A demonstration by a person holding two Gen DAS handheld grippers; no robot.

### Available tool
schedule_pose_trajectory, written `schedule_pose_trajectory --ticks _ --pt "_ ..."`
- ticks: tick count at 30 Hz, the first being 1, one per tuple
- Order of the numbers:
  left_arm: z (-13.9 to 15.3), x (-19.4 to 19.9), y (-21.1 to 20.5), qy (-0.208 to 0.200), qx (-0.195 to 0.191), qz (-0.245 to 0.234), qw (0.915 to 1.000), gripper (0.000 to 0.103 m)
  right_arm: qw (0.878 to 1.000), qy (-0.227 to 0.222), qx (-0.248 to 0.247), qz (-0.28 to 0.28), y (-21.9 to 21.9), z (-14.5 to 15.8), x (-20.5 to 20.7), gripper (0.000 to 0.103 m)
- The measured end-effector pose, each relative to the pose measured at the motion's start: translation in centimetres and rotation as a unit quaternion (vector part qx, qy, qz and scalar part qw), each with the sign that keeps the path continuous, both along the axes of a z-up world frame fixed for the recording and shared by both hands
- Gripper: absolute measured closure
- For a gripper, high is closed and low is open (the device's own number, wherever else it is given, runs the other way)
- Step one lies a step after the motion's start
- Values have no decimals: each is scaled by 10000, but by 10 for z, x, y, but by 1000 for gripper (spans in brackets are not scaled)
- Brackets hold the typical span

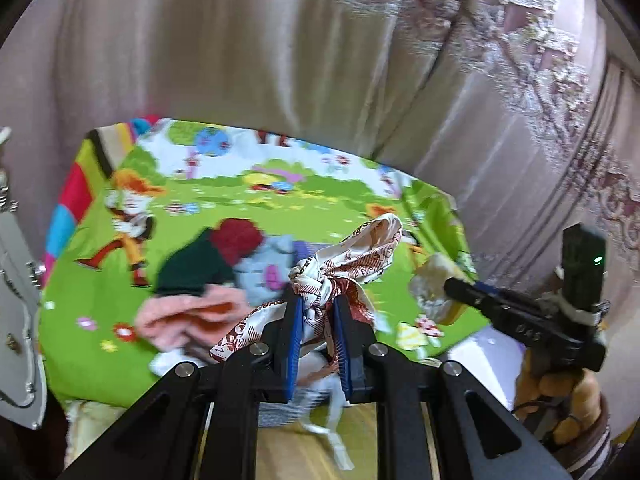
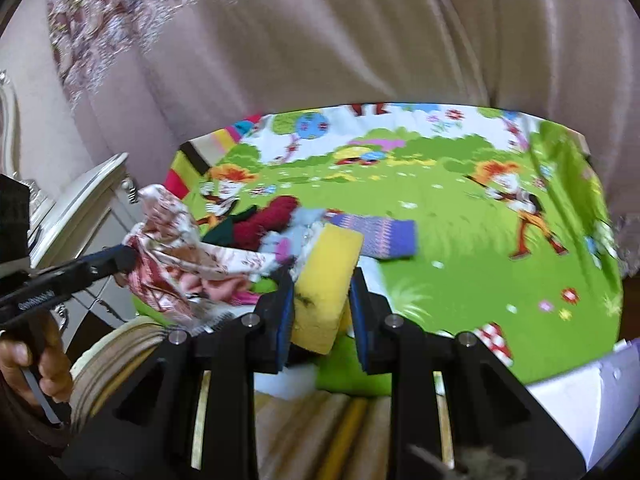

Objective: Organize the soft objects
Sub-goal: 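Carry scarf and sponge over the white box and open both tools, then move both open tools back over the pile on the blanket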

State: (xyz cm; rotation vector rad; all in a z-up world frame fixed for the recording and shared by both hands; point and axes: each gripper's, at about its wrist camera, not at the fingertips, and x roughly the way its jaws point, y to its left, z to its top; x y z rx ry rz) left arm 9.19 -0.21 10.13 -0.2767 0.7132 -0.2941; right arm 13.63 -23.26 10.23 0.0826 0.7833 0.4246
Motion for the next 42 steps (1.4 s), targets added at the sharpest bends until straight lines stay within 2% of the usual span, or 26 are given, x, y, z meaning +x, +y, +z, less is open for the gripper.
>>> schedule_pose_trajectory --ticks 3,9,16,24,26,27,29,30,31,33,34,38,42 --pt "3 1 -25 40 -201 -353 9992 86 9997 43 -2 -252 -29 -3 -8 73" --pt "-1 4 -88 212 -300 -1038 9939 86 9963 118 -116 -844 -86 -12 -32 73" --pt "-8 1 -172 379 -394 -1795 9822 86 9872 115 -290 -1566 -145 -19 -58 73" --pt "-26 -2 -248 685 -254 -2425 9674 85 9759 167 -442 -2133 -197 -27 -81 71" --pt "-30 -4 -258 745 -163 -2504 9651 79 9731 216 -439 -2251 -207 -31 -86 71" --pt "-32 -5 -265 751 -112 -2571 9634 73 9720 239 -400 -2305 -212 -32 -88 71" --pt "-34 -7 -272 727 -28 -2632 9620 53 9685 281 -354 -2447 -221 -35 -92 68" --pt "-33 -9 -275 681 28 -2637 9622 34 9667 299 -344 -2516 -225 -37 -93 65" --pt "-33 -11 -277 632 69 -2619 9630 26 9646 319 -341 -2594 -230 -37 -95 57" --pt "-32 -16 -278 588 100 -2645 9625 26 9617 322 -342 -2702 -235 -38 -97 45" --pt "-32 -15 -278 599 113 -2649 9624 26 9611 305 -339 -2726 -237 -38 -97 42" --pt "-37 -13 -271 589 145 -2470 9671 26 9626 300 -328 -2671 -233 -36 -97 42" --pt "-33 -19 -258 246 312 -2294 9725 26 9667 292 -336 -2520 -222 -35 -95 42"
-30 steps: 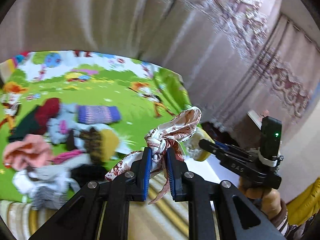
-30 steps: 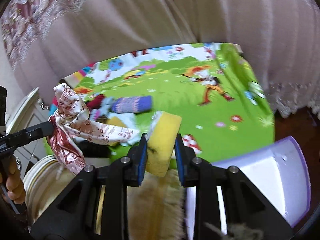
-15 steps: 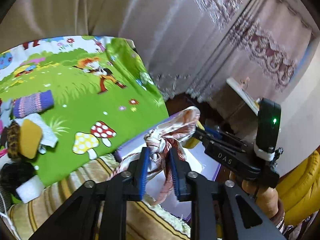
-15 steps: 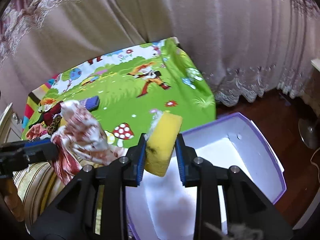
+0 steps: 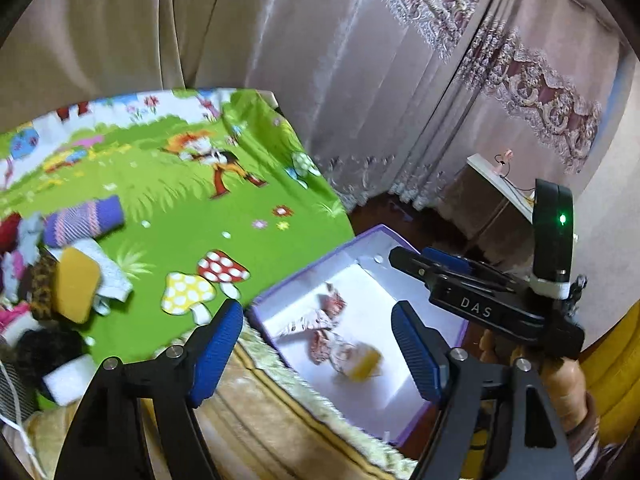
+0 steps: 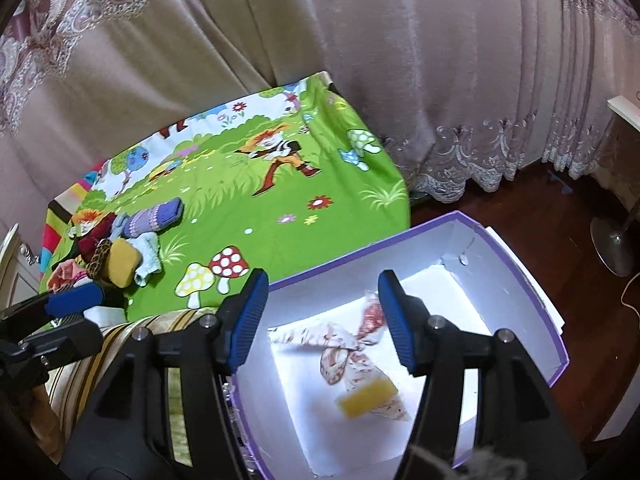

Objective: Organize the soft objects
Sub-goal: 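Move both open tools back over the pile on the blanket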

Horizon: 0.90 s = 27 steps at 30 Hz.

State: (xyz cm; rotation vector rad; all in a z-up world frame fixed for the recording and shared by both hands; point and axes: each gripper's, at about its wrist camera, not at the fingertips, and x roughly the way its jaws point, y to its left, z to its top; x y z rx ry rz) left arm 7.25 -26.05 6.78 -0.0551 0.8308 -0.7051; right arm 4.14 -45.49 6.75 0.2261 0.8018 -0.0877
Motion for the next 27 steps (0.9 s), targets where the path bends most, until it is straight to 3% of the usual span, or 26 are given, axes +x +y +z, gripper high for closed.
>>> schedule_pose_trajectory --ticks 3,11,18,27 --pt "2 -3 13 -147 143 154 9997 26 9999 2 2 116 8 1 2 42" --pt "-11 -1 70 92 383 739 9965 26 9982 51 -125 581 44 6 9 42" --pt "-15 -9 132 290 161 1317 9907 26 9951 107 -46 980 75 8 15 42" --pt "-24 -25 218 628 -230 2150 9743 26 9895 176 -67 1431 113 7 21 42"
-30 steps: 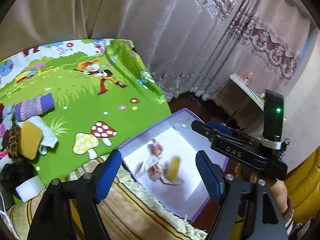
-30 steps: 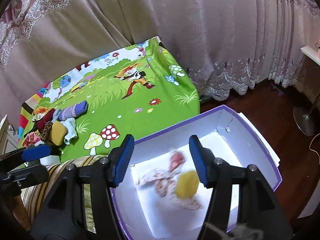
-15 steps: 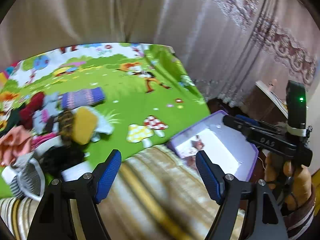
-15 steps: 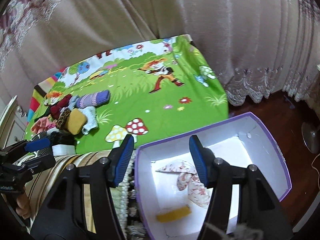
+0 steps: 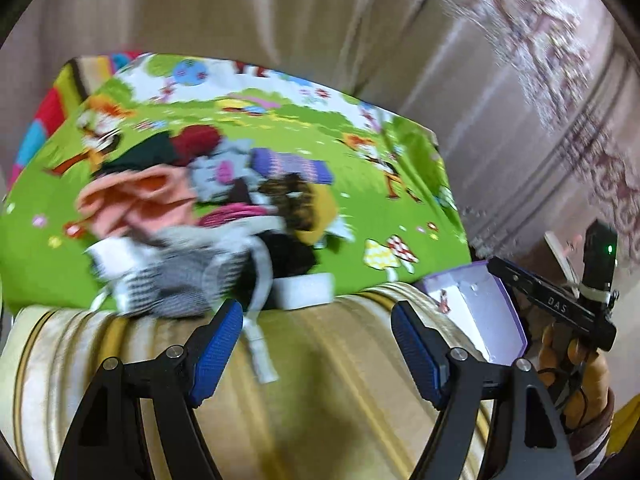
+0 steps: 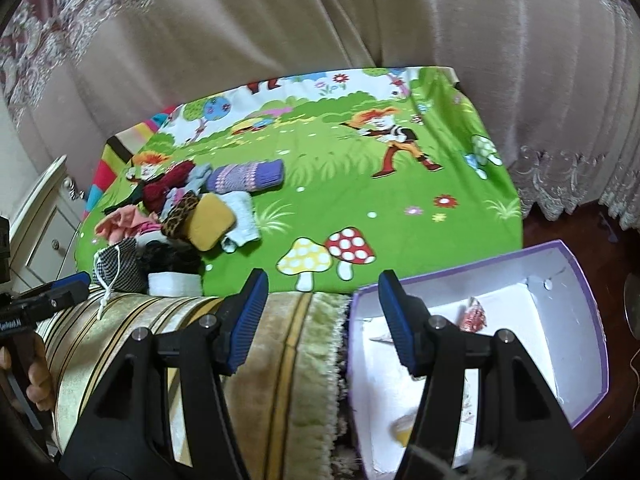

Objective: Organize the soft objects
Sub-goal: 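Move both open tools back over the pile on the blanket, then grasp the brown cord with the left tool while the right tool grasps the leopard-print scrunchie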

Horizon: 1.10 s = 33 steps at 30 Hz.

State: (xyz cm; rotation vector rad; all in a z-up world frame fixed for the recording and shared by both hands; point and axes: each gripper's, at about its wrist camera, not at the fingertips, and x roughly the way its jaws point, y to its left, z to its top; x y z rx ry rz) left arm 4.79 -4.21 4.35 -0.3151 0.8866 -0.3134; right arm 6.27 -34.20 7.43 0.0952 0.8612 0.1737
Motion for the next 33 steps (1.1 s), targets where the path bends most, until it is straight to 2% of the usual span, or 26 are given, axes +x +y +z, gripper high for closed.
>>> schedule_pose_trajectory --ticks 8,16,24,29,30,33 --pt "-8 0 58 104 -127 692 9975 26 9996 7 -15 286 27 3 11 42" --pt "-23 10 85 446 -142 1011 9938 26 9975 168 -81 681 65 -6 28 42" --pt "-29 26 82 628 86 816 9946 26 9938 240 -128 1079 104 -11 48 42" --pt "-42 39 85 935 252 866 9915 29 9905 295 -91 1338 128 -14 63 42" --pt "-42 41 86 951 237 877 9913 32 9901 296 -99 1371 131 -15 65 42" --pt "-34 42 90 764 47 846 9935 33 9884 323 -96 1479 143 -19 74 42"
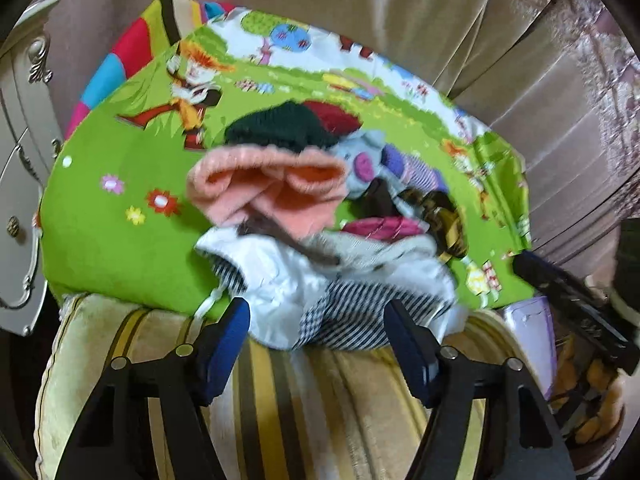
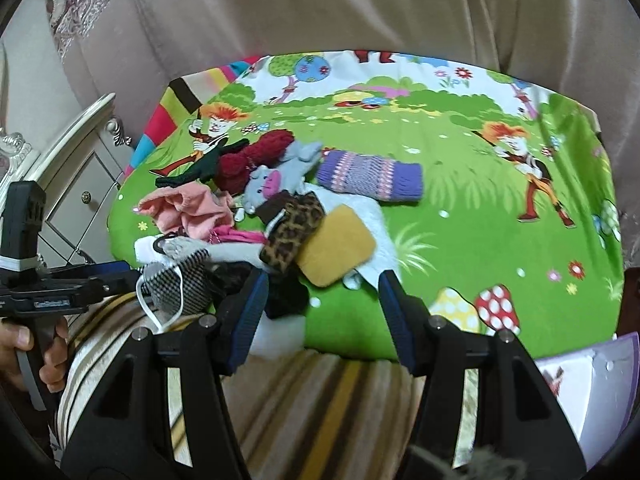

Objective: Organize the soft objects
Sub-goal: 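Grasp the brown cord with the left tool while the right tool grasps the leopard-print scrunchie, then carry cord and scrunchie over the white box and open both tools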

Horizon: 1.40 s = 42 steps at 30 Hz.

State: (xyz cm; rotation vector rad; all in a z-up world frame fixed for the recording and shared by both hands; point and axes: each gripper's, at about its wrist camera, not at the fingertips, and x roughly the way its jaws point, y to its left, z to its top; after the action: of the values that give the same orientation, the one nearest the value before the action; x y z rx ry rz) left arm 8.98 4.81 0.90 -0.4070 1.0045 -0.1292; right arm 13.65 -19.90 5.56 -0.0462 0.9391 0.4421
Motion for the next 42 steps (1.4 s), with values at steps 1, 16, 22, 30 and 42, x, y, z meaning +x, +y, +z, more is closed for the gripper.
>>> schedule_pose_trajectory --ticks 1,16,22,30,42 --pt "3 2 0 -53 -62 -36 10000 33 10000 27 -3 11 4 -2 4 42" --pt "-32 53 10 617 -1311 280 9890 52 9990 247 -241 273 55 -31 47 44" --pt "-38 63 8 668 -1264 273 9893 77 9987 370 -276 226 56 -42 57 82" --pt "-26 49 14 246 -1386 354 9894 89 9999 35 -18 110 45 -27 44 91" --pt "6 20 21 -690 -1715 516 9814 90 9977 -410 430 -318 9 6 17 91"
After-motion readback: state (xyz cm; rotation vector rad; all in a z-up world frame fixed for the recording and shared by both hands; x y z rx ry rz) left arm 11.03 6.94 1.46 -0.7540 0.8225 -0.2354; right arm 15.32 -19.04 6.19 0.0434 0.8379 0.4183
